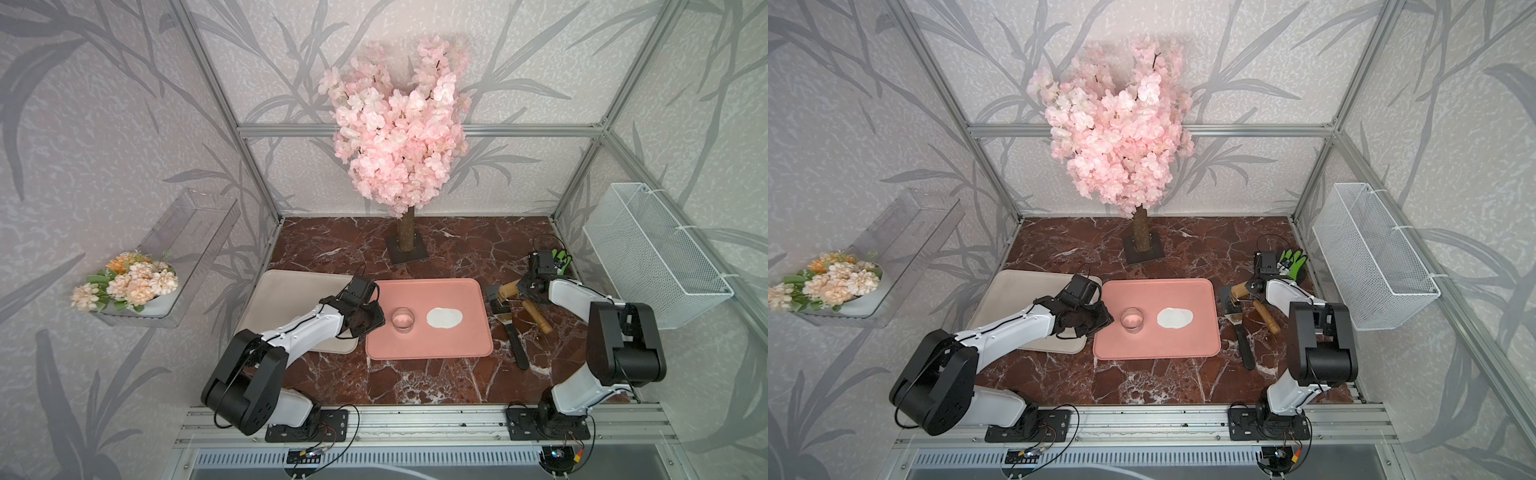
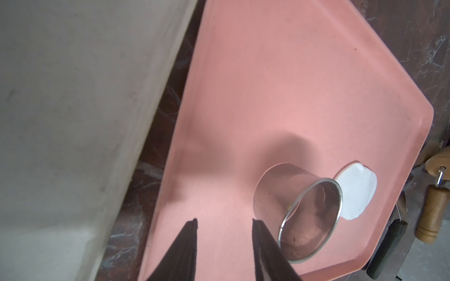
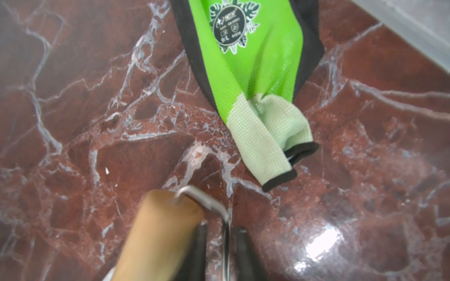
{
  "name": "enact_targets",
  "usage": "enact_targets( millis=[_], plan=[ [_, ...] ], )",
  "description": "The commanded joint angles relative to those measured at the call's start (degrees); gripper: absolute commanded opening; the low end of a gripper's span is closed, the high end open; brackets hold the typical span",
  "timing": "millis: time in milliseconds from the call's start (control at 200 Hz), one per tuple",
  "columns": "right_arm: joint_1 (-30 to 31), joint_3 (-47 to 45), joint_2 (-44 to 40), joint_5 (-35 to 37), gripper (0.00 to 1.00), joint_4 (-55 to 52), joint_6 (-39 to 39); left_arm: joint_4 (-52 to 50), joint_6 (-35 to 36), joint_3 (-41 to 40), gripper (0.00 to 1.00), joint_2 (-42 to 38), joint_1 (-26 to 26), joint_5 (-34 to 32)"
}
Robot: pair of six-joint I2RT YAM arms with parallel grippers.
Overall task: Roll out the dumpling wrappers from the dough
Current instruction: Place the rolling pin at the center of the board, then pick up the dumpling mold from the work surface.
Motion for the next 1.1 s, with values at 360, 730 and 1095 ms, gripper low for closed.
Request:
enact_targets(
  millis=[360, 730, 1095],
  plan=[
    [4.1, -2.1, -13.2, -2.0, 0.49, -6.6, -2.7, -0.6, 0.3, 3.8, 0.41, -1.1, -0.6, 1.1],
    [13.1, -4.6, -19.3, -2.0, 0.49, -6.9, -3.9, -1.7, 2.2, 6.3, 0.4, 4.6, -3.3, 0.3],
    [22.4, -3.9, -17.8, -1.8, 0.48, -7.9, -5.3, -1.5, 1.9, 7.6, 0.2, 7.4, -4.9, -0.2]
  ],
)
